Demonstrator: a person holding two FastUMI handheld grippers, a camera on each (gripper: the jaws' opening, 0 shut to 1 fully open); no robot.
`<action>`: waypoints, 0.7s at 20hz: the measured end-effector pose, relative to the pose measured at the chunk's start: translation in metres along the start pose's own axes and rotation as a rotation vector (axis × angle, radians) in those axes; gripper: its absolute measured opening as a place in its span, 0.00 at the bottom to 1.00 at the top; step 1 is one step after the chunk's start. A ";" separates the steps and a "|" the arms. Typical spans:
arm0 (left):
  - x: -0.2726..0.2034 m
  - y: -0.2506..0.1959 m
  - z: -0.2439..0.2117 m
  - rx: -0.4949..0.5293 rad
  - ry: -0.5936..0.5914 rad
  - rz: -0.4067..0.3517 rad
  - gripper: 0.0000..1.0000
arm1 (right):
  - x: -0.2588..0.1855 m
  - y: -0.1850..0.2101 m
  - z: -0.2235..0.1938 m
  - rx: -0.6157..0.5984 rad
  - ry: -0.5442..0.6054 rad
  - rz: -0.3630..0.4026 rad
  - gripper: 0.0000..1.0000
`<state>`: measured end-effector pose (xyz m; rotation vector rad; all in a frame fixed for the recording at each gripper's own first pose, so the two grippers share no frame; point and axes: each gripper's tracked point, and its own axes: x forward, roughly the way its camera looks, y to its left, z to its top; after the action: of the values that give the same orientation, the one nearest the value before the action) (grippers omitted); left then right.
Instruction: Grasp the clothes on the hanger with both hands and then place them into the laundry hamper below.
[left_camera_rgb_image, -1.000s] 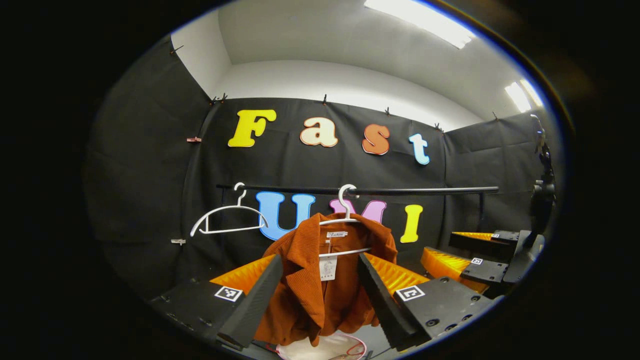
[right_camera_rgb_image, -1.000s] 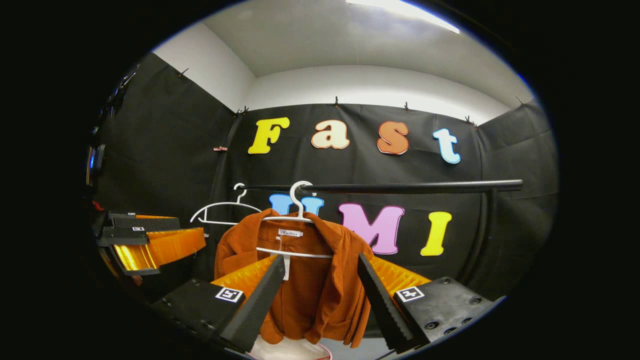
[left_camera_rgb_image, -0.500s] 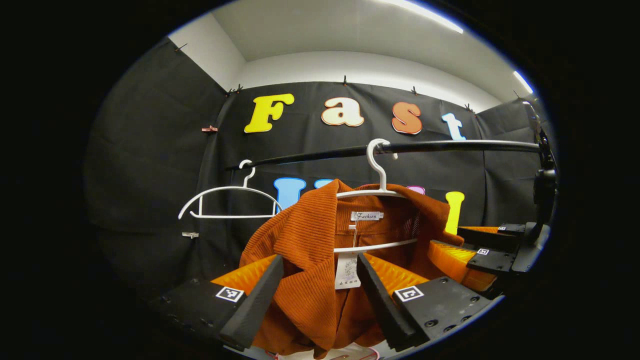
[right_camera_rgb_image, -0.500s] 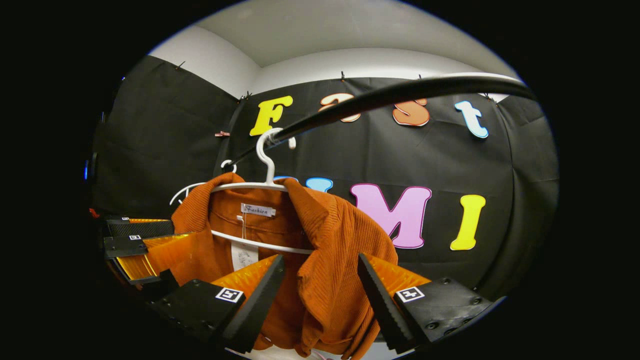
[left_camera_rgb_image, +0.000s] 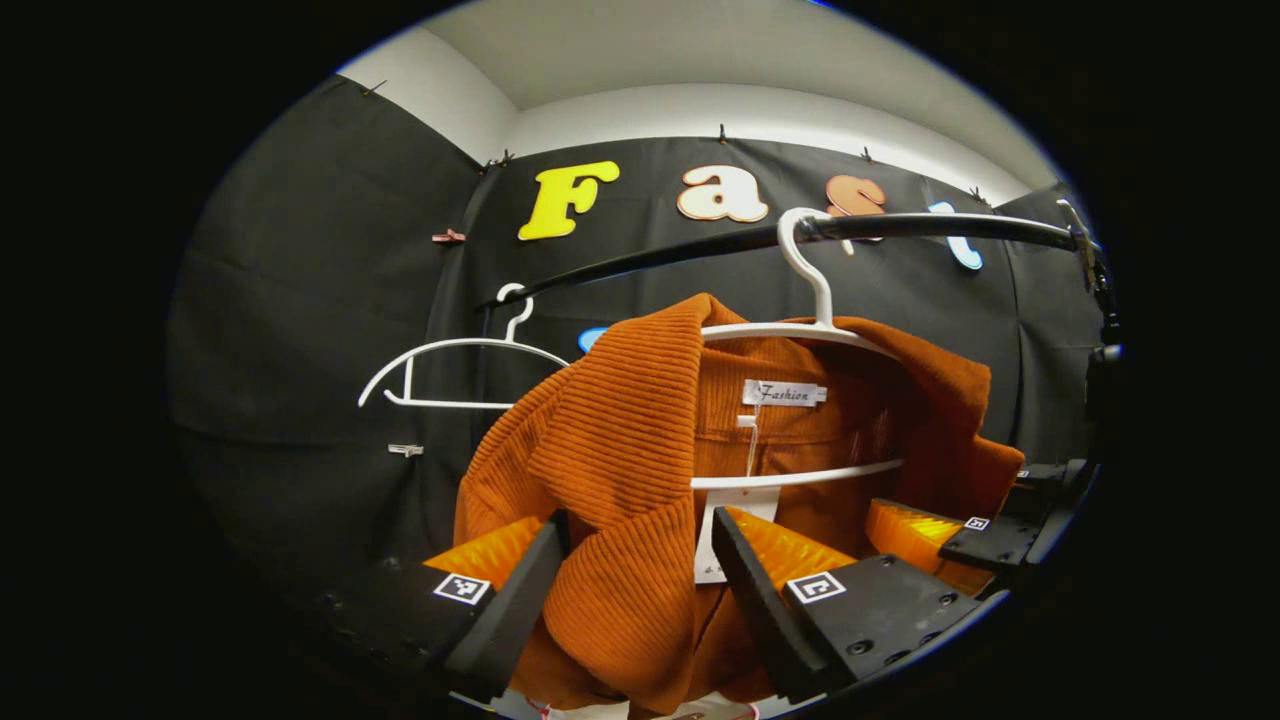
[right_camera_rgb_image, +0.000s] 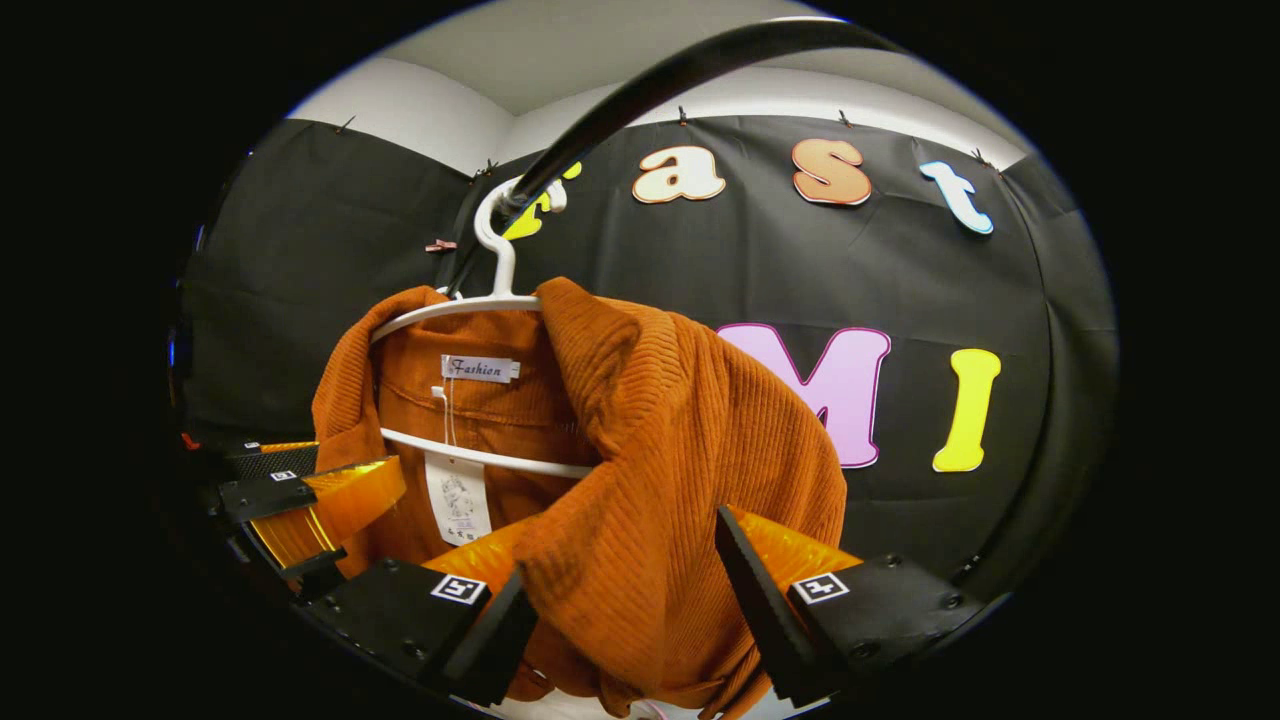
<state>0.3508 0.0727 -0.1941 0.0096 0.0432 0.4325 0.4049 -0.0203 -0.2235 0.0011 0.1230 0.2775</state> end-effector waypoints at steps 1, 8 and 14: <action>0.002 0.000 -0.002 -0.013 0.000 0.011 0.92 | 0.003 -0.001 -0.001 0.004 0.002 0.001 0.95; 0.020 0.014 -0.011 -0.011 -0.001 0.089 0.36 | 0.026 -0.022 -0.007 0.022 0.010 -0.038 0.48; 0.016 0.028 -0.005 0.004 -0.015 0.120 0.14 | 0.032 -0.032 -0.001 0.087 -0.003 0.024 0.23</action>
<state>0.3536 0.1049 -0.1990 0.0198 0.0285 0.5521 0.4445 -0.0426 -0.2285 0.0891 0.1322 0.2962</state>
